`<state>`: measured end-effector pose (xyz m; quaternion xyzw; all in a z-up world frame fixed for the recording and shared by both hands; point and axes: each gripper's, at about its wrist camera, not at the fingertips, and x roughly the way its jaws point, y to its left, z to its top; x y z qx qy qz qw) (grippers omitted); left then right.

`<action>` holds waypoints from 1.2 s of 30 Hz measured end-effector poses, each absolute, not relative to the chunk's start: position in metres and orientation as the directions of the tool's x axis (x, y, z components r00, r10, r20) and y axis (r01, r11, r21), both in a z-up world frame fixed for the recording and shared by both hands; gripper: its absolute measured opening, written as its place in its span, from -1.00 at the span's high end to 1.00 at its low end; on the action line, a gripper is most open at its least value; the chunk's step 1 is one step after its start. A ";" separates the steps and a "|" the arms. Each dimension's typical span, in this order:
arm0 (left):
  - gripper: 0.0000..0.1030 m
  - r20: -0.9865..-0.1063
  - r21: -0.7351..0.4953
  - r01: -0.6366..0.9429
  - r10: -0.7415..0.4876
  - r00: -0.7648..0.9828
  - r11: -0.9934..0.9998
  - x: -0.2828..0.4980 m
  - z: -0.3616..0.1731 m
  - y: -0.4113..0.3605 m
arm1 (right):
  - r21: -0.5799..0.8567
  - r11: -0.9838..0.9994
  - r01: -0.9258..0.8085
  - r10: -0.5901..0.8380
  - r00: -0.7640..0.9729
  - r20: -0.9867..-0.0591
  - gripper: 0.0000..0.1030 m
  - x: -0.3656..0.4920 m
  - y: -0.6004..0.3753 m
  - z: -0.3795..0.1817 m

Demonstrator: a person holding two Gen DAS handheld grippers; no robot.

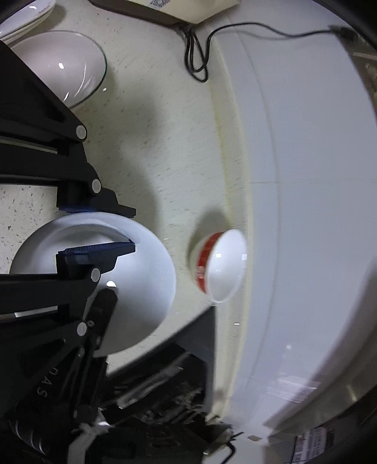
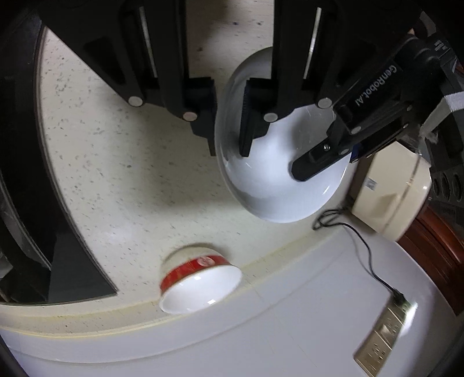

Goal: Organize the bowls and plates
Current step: 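Lift the white bowl with both tools and carry it toward the green-rimmed bowl, then lower the plain white bowl into the green-rimmed bowl and open both tools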

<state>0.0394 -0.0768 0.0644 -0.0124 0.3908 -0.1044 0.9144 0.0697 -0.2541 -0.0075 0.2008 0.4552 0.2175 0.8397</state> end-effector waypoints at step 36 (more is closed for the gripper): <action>0.26 -0.667 -0.223 -0.138 -0.048 0.744 0.965 -0.002 0.086 0.070 | 0.458 0.751 -0.475 0.656 0.458 -0.600 0.62 0.046 -0.100 0.053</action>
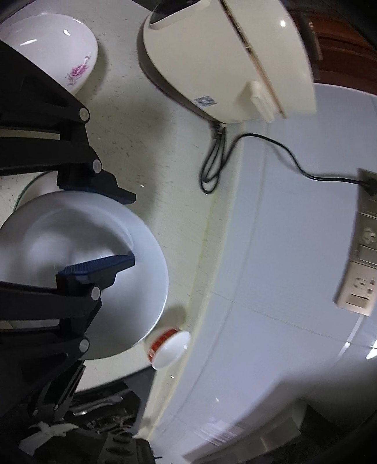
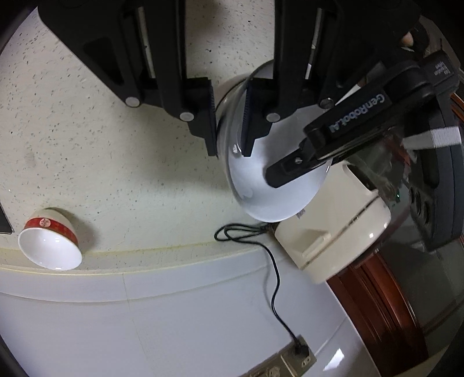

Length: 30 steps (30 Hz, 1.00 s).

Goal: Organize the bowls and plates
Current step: 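Lower the plain white bowl into the green-rimmed bowl and open both tools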

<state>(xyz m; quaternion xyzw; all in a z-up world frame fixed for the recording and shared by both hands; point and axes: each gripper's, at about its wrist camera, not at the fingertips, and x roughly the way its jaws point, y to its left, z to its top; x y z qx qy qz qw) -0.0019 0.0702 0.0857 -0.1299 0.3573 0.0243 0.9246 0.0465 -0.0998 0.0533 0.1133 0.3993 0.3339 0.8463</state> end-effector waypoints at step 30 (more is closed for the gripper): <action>0.25 -0.773 -0.085 -0.235 0.085 0.629 0.968 0.006 0.059 0.080 | 0.090 0.768 -0.634 0.552 0.584 -0.595 -0.32 0.020 -0.042 0.030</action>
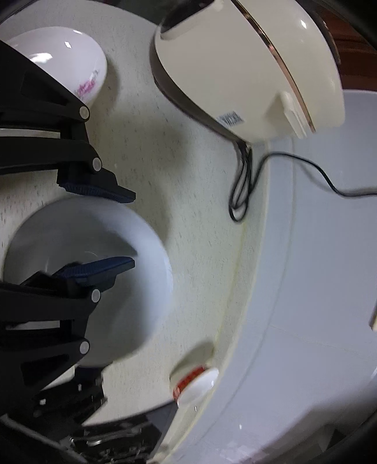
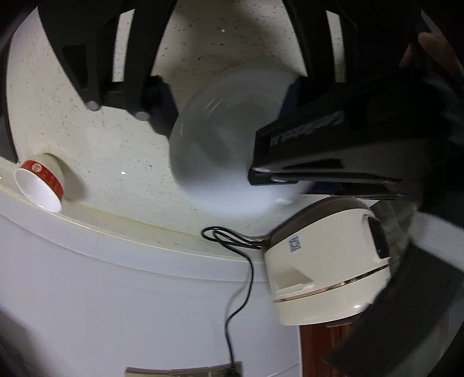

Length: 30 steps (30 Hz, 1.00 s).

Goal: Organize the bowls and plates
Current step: 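Lower the plain white bowl into the green-rimmed bowl and open both tools, then move both tools to the red-banded white bowl by the stove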

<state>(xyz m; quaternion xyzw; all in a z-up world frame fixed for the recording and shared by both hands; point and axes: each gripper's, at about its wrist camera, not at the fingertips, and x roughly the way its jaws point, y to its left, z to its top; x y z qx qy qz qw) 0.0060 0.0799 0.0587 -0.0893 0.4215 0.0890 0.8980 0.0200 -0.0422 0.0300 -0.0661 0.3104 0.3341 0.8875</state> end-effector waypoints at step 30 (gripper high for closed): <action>-0.42 -0.723 -0.129 -0.322 0.134 0.678 0.938 0.002 0.067 0.089 | 0.303 0.707 -0.639 0.676 0.486 -0.554 -0.75 0.032 -0.079 0.041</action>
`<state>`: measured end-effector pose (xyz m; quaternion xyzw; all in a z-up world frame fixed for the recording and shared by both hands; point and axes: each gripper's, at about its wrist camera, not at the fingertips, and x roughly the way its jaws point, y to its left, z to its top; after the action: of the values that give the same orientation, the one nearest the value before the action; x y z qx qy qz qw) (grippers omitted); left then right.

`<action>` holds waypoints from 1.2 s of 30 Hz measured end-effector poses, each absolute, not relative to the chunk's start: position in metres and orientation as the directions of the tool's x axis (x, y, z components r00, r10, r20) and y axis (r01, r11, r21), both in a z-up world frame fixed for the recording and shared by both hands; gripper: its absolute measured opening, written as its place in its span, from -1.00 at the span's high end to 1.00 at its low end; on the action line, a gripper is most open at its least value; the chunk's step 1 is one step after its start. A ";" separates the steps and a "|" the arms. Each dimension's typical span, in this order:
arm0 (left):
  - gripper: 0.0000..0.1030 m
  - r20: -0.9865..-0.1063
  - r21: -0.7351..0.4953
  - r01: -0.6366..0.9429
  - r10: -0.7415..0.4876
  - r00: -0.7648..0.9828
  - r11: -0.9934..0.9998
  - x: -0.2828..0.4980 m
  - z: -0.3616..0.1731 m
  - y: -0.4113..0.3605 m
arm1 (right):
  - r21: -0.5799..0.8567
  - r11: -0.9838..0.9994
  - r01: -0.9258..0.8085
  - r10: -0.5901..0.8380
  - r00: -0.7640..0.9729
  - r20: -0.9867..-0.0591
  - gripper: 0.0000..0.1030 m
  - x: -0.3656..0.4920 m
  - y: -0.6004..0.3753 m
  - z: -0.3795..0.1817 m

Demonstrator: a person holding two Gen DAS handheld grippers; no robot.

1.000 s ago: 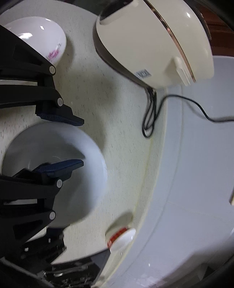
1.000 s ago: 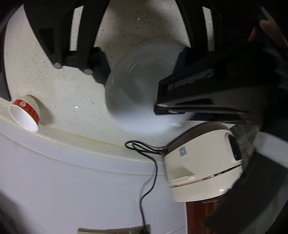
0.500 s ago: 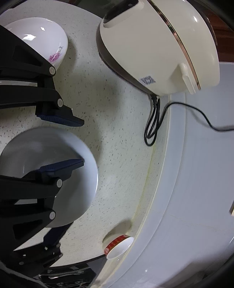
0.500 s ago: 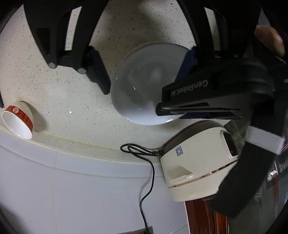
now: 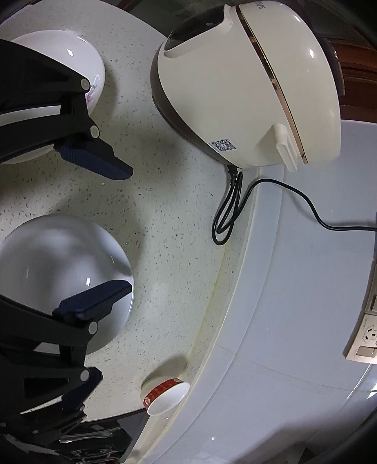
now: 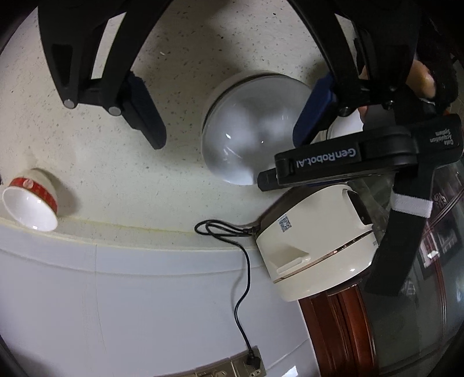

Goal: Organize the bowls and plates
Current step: 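Move both tools to the red-banded white bowl by the stove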

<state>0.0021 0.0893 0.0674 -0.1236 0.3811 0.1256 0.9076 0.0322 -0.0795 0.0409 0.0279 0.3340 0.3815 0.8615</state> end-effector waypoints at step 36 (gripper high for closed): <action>-0.72 -0.651 -0.159 -0.043 -0.072 0.755 0.986 0.077 0.070 -0.071 | 0.209 0.978 0.014 0.157 0.615 -0.773 -0.78 0.113 -0.255 0.022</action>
<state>0.0766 -0.0710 0.0704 -0.0822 0.3497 -0.0076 0.9332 0.1127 -0.2554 0.0220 0.0977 0.4369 0.0400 0.8933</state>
